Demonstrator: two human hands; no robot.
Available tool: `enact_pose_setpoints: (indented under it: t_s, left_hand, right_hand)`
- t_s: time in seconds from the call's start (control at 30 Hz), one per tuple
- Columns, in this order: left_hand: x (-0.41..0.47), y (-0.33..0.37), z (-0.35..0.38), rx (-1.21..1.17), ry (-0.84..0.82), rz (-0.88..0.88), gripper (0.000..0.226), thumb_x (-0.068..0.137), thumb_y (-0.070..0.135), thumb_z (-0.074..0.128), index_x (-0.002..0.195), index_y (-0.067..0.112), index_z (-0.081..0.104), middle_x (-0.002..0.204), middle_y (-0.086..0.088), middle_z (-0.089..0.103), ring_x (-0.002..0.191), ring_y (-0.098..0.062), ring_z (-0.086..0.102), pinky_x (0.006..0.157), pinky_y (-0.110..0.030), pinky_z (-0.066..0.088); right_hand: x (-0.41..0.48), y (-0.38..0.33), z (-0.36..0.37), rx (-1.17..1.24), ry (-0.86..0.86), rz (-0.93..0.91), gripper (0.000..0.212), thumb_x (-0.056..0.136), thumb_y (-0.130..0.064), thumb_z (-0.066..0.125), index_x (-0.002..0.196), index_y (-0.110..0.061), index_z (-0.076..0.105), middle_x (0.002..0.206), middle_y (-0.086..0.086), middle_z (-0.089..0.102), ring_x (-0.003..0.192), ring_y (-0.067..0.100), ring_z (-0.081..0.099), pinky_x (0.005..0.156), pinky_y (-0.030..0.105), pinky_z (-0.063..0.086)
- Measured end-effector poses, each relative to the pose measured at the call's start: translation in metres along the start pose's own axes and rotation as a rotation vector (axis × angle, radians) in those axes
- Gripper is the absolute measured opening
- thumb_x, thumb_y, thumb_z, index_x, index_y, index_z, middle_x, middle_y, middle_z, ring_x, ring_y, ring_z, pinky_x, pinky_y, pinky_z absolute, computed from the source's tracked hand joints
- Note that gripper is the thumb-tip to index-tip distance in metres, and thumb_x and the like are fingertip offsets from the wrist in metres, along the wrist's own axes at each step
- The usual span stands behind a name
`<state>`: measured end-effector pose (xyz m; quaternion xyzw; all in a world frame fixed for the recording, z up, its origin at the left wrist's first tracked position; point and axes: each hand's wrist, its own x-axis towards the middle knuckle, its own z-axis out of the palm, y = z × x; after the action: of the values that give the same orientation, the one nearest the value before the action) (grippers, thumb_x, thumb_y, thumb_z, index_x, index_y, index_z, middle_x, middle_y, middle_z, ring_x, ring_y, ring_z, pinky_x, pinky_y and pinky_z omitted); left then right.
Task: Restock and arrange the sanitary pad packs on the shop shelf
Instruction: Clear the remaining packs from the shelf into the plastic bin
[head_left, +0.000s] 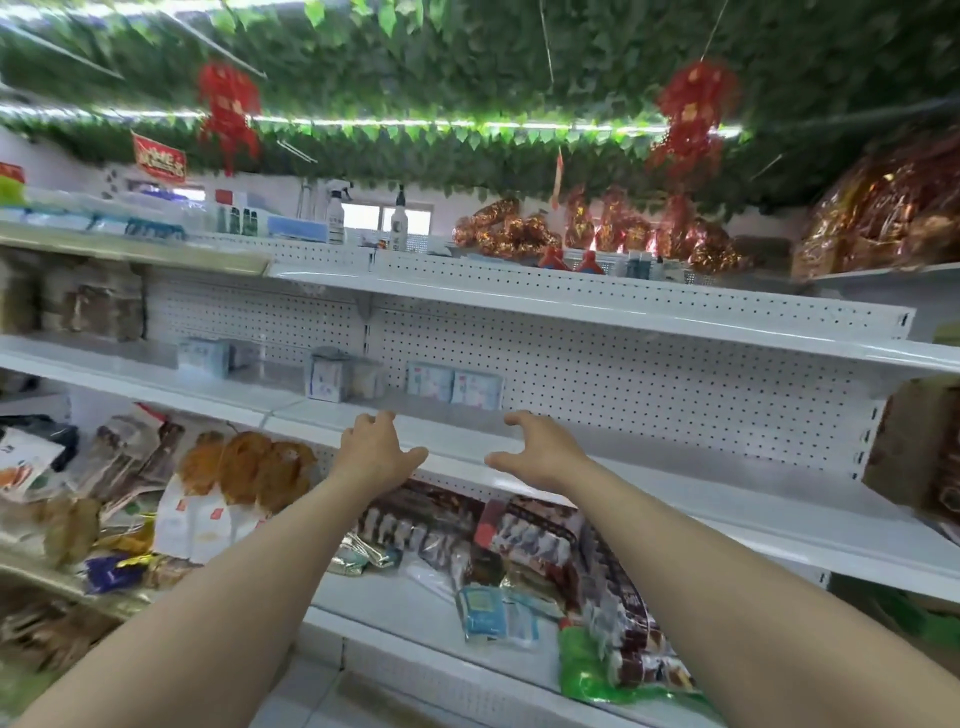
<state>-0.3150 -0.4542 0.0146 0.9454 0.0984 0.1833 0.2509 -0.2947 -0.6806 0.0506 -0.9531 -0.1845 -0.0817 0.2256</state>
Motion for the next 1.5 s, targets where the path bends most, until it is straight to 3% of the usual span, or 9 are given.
enact_pose_setpoints:
  t_s: [0.13,0.4,0.6,0.73,0.87,1.07,1.27,1.4,1.5]
  left_hand:
    - [0.046,-0.011,0.004,-0.013,-0.014,-0.035,0.081,0.090,0.056,0.062,0.149,0.009,0.034,0.147,-0.016,0.040,0.129,-0.035,0.047,0.103,-0.049,0.046]
    - [0.127,-0.020,0.028,-0.037,-0.027,-0.039,0.089,0.091,0.052,0.064,0.156,0.009,0.023,0.157,-0.016,0.030,0.140,-0.036,0.036,0.111,-0.047,0.040]
    - [0.202,-0.045,0.048,-0.062,-0.035,0.026,0.082,0.090,0.047,0.066,0.153,0.008,0.030,0.153,-0.016,0.037,0.137,-0.034,0.039,0.109,-0.043,0.041]
    - [0.264,-0.065,0.063,-0.085,-0.091,0.081,0.077,0.090,0.043,0.067,0.150,0.009,0.034,0.154,-0.014,0.030,0.137,-0.034,0.039,0.109,-0.042,0.039]
    - [0.322,-0.078,0.074,-0.069,-0.163,0.100,0.071,0.091,0.043,0.067,0.146,0.007,0.038,0.143,-0.016,0.044,0.128,-0.033,0.047,0.104,-0.039,0.044]
    - [0.400,-0.086,0.099,-0.042,-0.222,0.147,0.082,0.080,0.060,0.069,0.142,0.013,0.043,0.134,-0.015,0.053,0.123,-0.031,0.053,0.101,-0.039,0.048]
    - [0.433,-0.085,0.124,-0.064,-0.184,0.236,0.077,0.088,0.052,0.066,0.149,0.014,0.039,0.144,-0.017,0.044,0.131,-0.035,0.047,0.107,-0.041,0.041]
    - [0.459,-0.087,0.143,-0.206,-0.100,0.300,0.065,0.085,0.041,0.071,0.138,0.010,0.049,0.140,-0.017,0.046,0.126,-0.036,0.047,0.104,-0.046,0.043]
    - [0.475,-0.083,0.154,-0.217,-0.051,0.340,0.070,0.086,0.039,0.073,0.142,0.008,0.045,0.149,-0.018,0.037,0.134,-0.035,0.039,0.113,-0.044,0.031]
  right_hand:
    - [0.050,0.004,0.006,0.019,-0.013,0.005,0.075,0.091,-0.050,0.068,0.152,-0.022,0.036,0.155,0.007,0.037,0.138,0.028,0.044,0.108,0.038,0.039]
    - [0.144,0.015,0.023,0.006,-0.055,0.025,0.075,0.091,-0.047,0.069,0.153,-0.021,0.035,0.154,0.010,0.038,0.137,0.029,0.045,0.109,0.037,0.040]
    - [0.210,0.019,0.047,-0.018,-0.033,0.071,0.074,0.091,-0.044,0.071,0.152,-0.020,0.037,0.150,0.009,0.043,0.132,0.027,0.048,0.104,0.034,0.041]
    - [0.258,0.020,0.064,0.002,0.016,0.148,0.076,0.089,-0.045,0.072,0.152,-0.020,0.037,0.146,0.009,0.047,0.128,0.026,0.051,0.101,0.030,0.042]
    - [0.300,0.019,0.084,0.000,0.021,0.255,0.076,0.089,-0.048,0.070,0.152,-0.022,0.037,0.146,0.008,0.047,0.129,0.025,0.049,0.101,0.029,0.042]
    - [0.343,0.023,0.099,-0.007,0.060,0.349,0.066,0.088,-0.044,0.074,0.142,-0.020,0.046,0.139,0.006,0.054,0.122,0.023,0.055,0.085,0.025,0.041]
    - [0.378,0.039,0.106,-0.031,0.083,0.402,0.077,0.090,-0.047,0.070,0.152,-0.019,0.036,0.150,0.009,0.041,0.136,0.027,0.043,0.104,0.035,0.039]
    - [0.405,0.049,0.113,-0.046,0.184,0.395,0.076,0.086,-0.045,0.074,0.149,-0.018,0.042,0.146,0.007,0.044,0.137,0.026,0.040,0.106,0.037,0.039]
    - [0.421,0.055,0.115,-0.109,0.202,0.390,0.076,0.085,-0.043,0.076,0.148,-0.016,0.042,0.146,0.006,0.046,0.139,0.027,0.036,0.110,0.038,0.036]
